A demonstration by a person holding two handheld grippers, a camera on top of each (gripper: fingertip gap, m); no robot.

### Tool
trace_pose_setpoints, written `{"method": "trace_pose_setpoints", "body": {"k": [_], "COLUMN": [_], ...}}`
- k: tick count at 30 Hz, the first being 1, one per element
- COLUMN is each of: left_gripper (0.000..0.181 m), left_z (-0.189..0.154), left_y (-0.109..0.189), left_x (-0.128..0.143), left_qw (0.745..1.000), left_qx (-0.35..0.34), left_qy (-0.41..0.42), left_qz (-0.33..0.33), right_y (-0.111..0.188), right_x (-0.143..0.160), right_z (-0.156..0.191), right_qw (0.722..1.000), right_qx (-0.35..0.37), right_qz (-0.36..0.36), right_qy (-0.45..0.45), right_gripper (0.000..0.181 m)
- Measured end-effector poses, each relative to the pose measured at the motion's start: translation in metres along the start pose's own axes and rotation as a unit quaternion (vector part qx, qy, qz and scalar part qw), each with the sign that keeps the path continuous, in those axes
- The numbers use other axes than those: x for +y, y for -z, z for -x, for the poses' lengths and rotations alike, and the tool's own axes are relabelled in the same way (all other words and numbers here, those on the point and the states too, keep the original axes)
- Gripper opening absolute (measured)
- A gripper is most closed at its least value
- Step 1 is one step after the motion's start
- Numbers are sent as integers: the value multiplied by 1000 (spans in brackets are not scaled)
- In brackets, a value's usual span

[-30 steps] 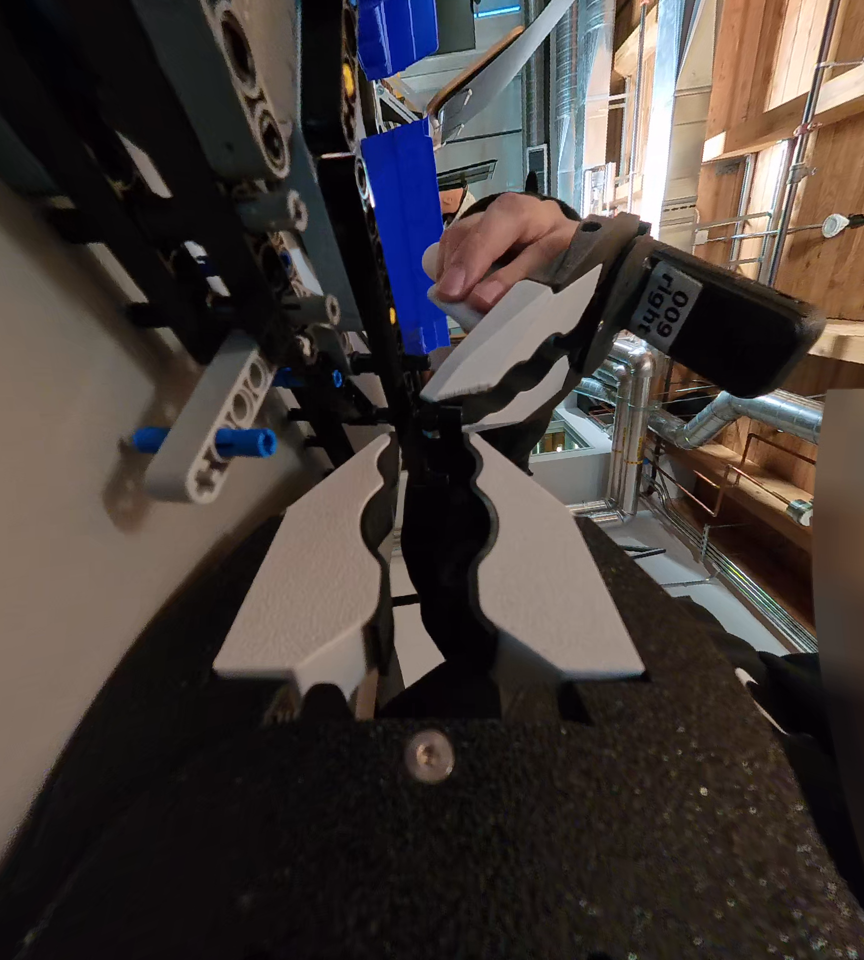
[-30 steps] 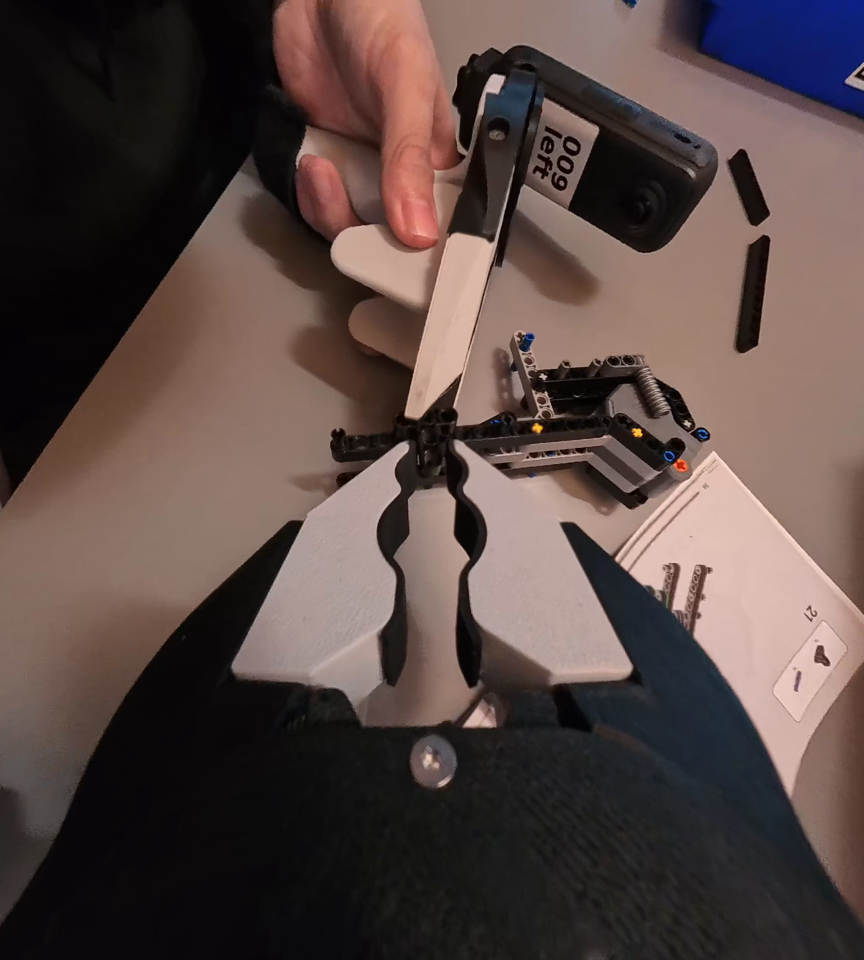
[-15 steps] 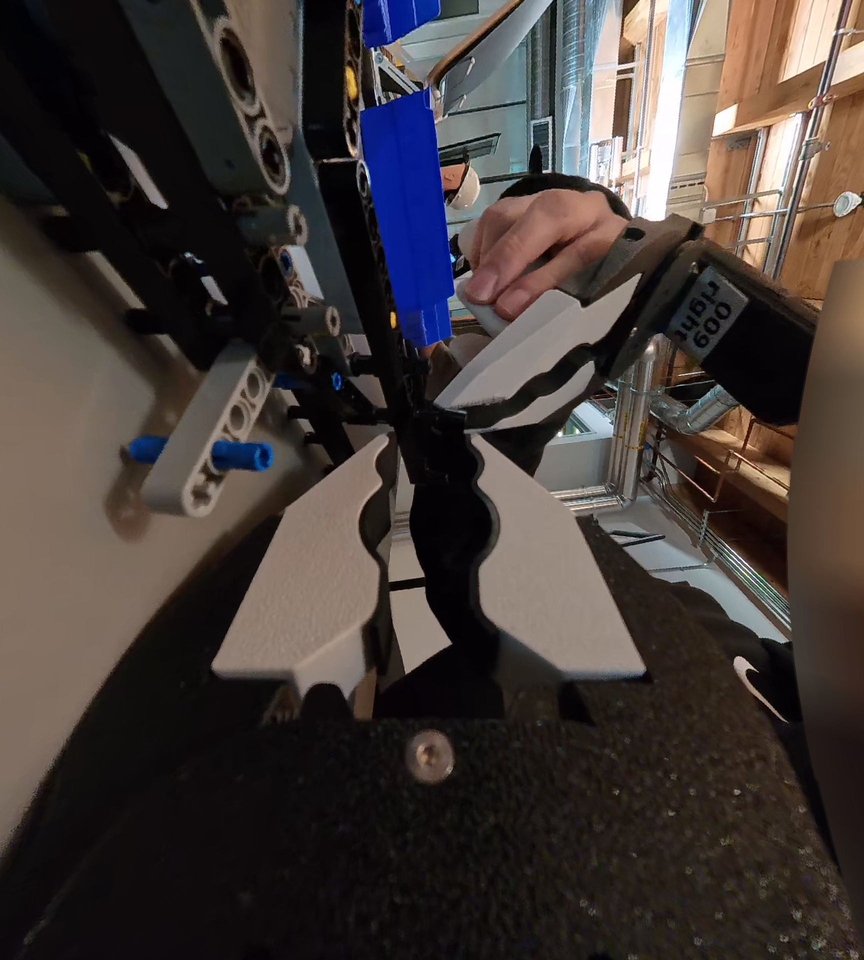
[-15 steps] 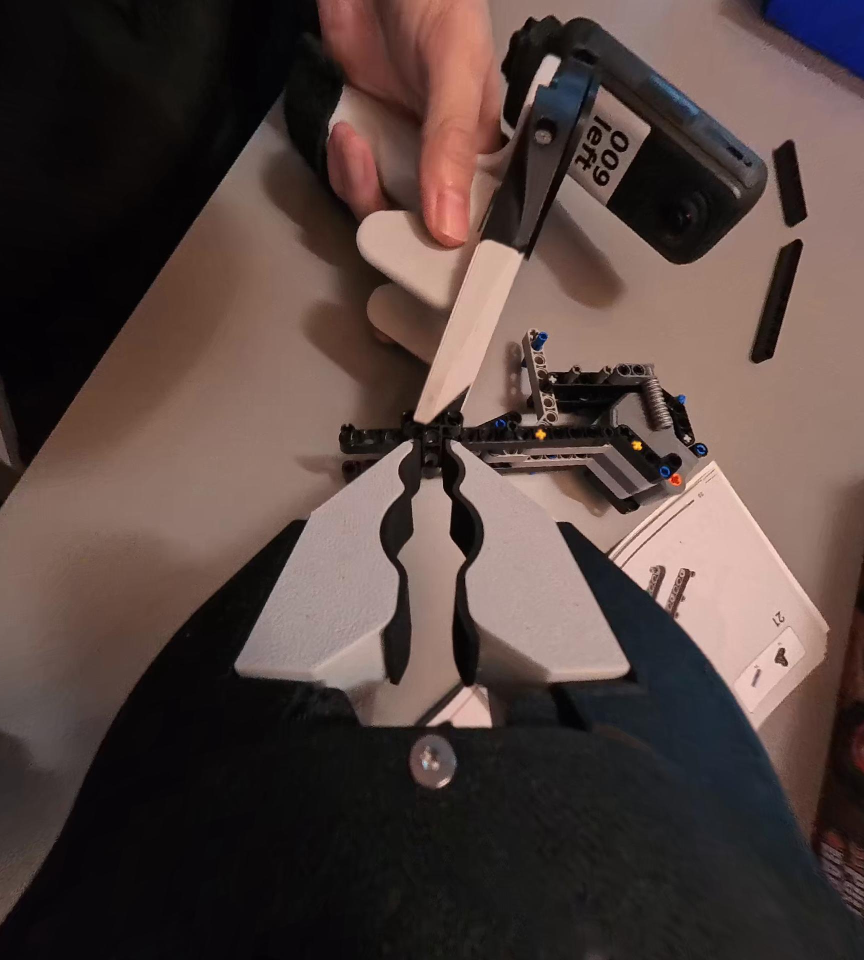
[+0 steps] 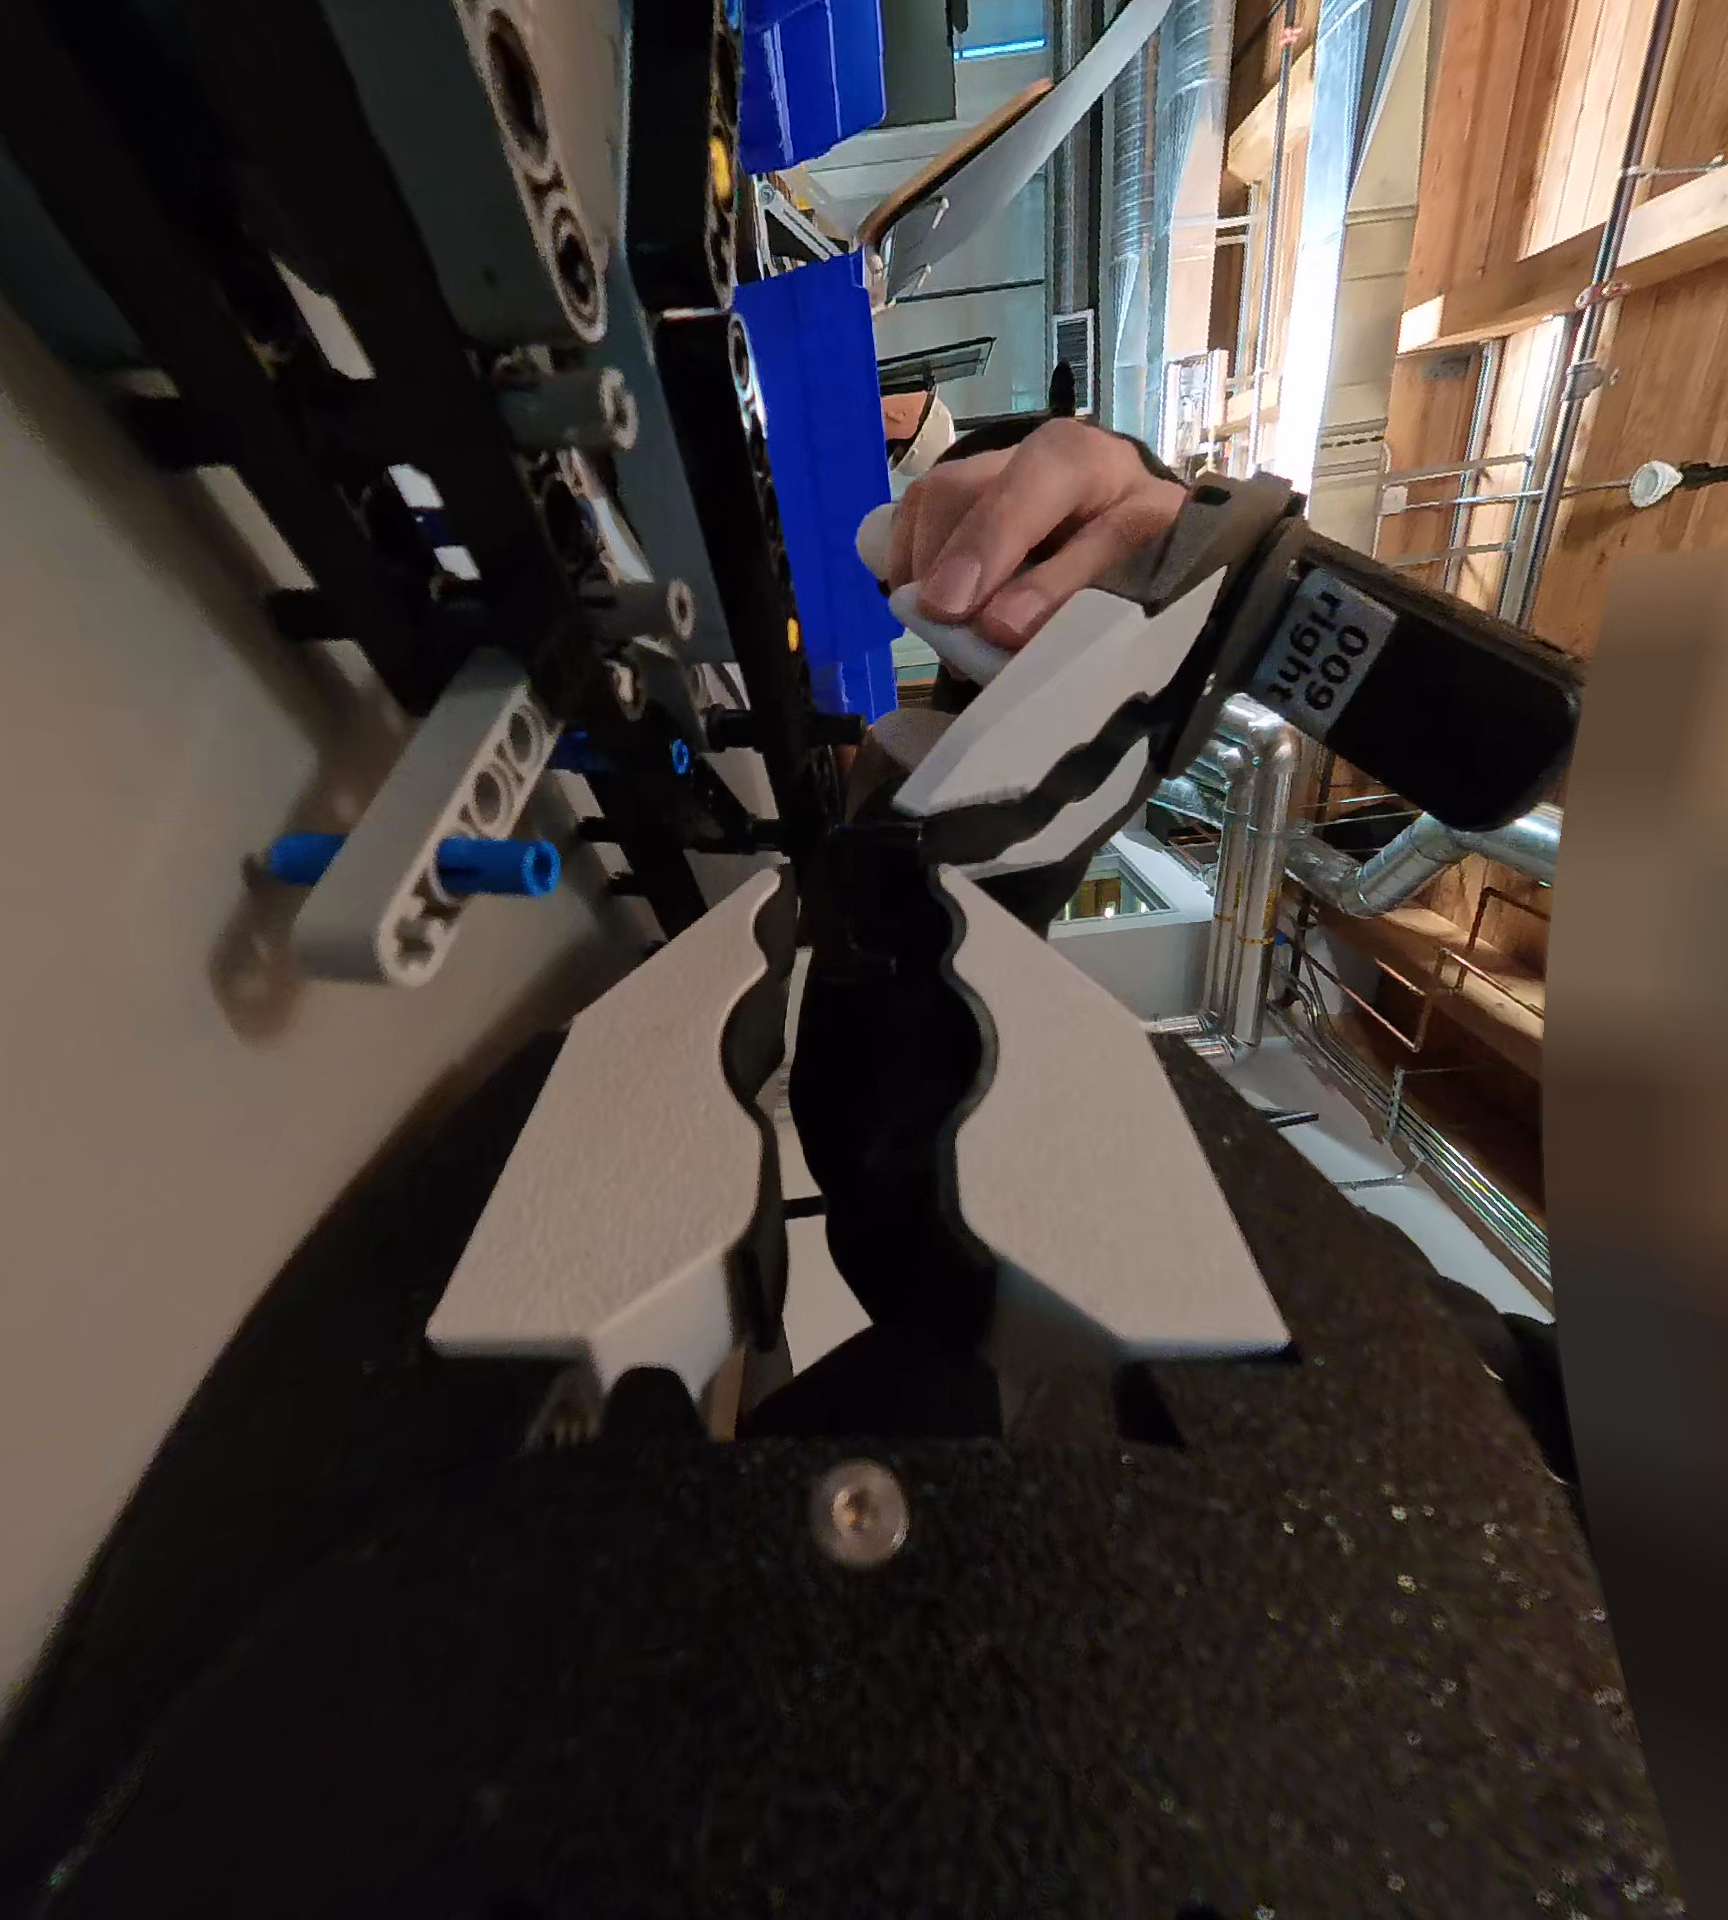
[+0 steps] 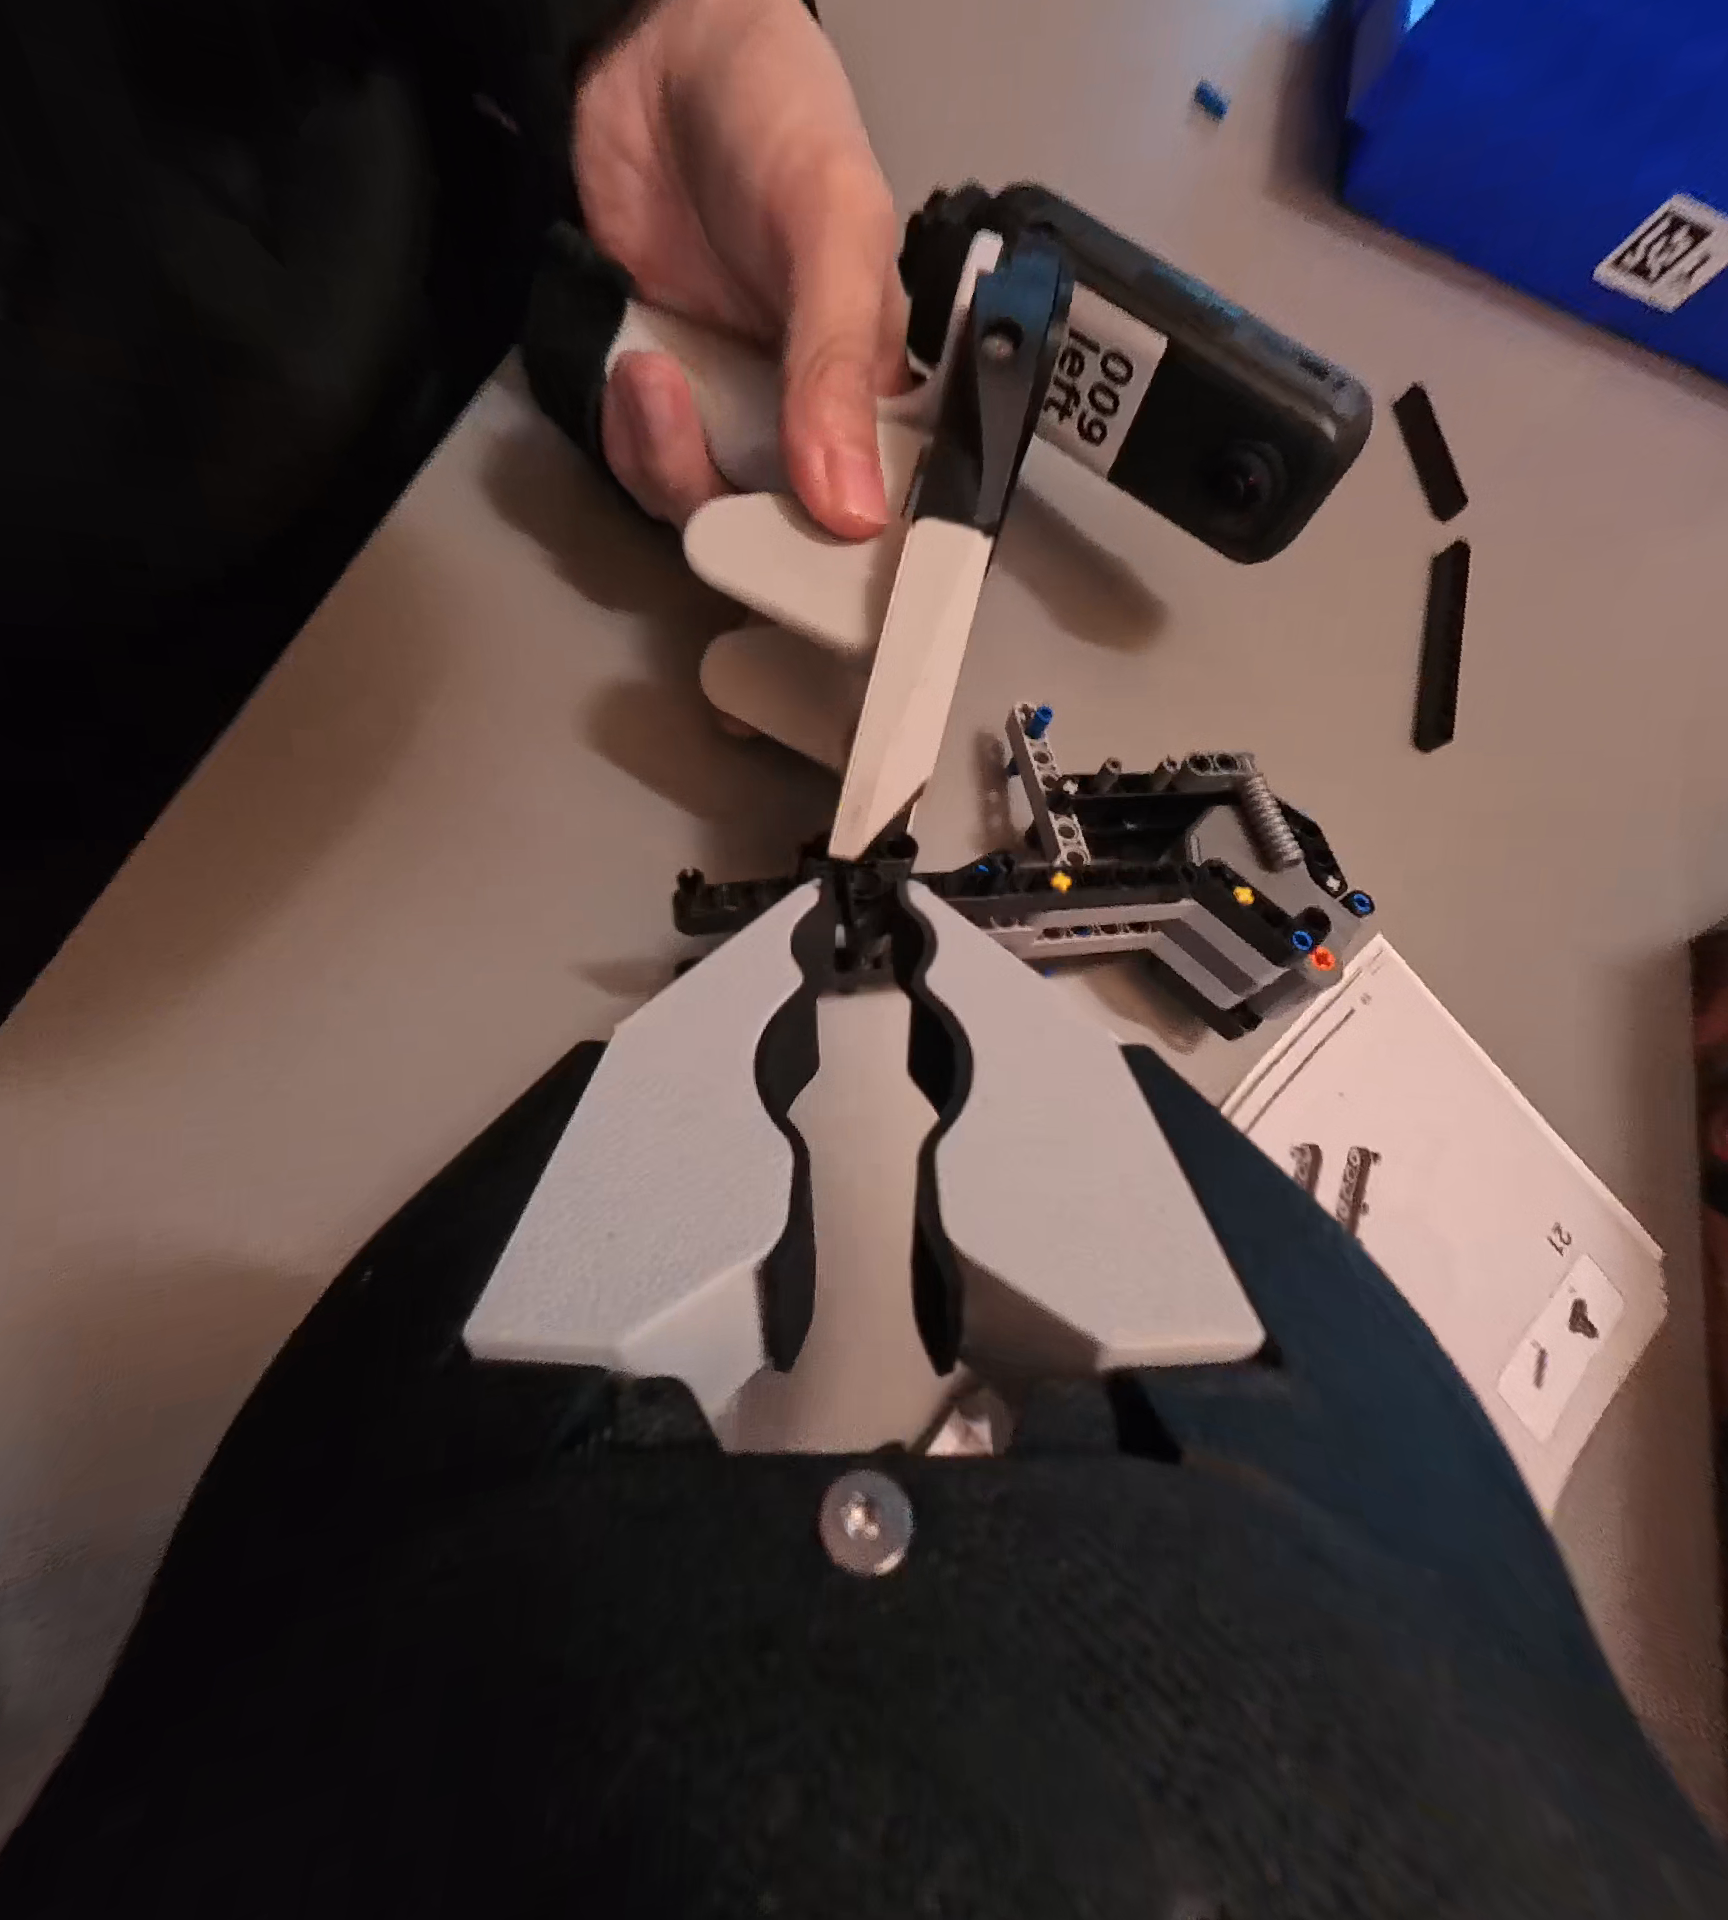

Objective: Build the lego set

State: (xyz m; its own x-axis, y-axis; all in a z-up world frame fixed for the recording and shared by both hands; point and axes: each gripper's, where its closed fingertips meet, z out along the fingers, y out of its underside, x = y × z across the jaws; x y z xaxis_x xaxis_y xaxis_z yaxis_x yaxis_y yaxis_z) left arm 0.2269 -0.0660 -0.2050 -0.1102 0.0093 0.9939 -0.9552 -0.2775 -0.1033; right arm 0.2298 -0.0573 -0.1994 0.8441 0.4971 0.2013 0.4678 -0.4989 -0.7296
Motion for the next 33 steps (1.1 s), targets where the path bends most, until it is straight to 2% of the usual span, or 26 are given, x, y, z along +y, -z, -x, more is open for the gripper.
{"method": "trace_pose_setpoints", "body": {"k": [4,13,28,33], "left_gripper": [22,22,21,21], "left_z": [1,1,1,1], "left_y": [0,0,0,0], "left_x": [1,1,0,-1], "left_qw": [1000,1000,999,999], "left_qx": [-4,-6,-8,-8], "left_qy": [-8,-20,-10,-13], "left_qz": [2,-7,-30,-36], "right_y": [0,-1,1,1], "right_x": [0,0,-3,-3], "right_z": [1,2,0,-1], "right_qw": [1000,999,987,984], "right_qx": [3,-23,-2,-14], "right_qz": [-22,-23,-155,-170], "right_qy": [2,-3,-30,-54], "right_gripper": [7,5,6,5]}}
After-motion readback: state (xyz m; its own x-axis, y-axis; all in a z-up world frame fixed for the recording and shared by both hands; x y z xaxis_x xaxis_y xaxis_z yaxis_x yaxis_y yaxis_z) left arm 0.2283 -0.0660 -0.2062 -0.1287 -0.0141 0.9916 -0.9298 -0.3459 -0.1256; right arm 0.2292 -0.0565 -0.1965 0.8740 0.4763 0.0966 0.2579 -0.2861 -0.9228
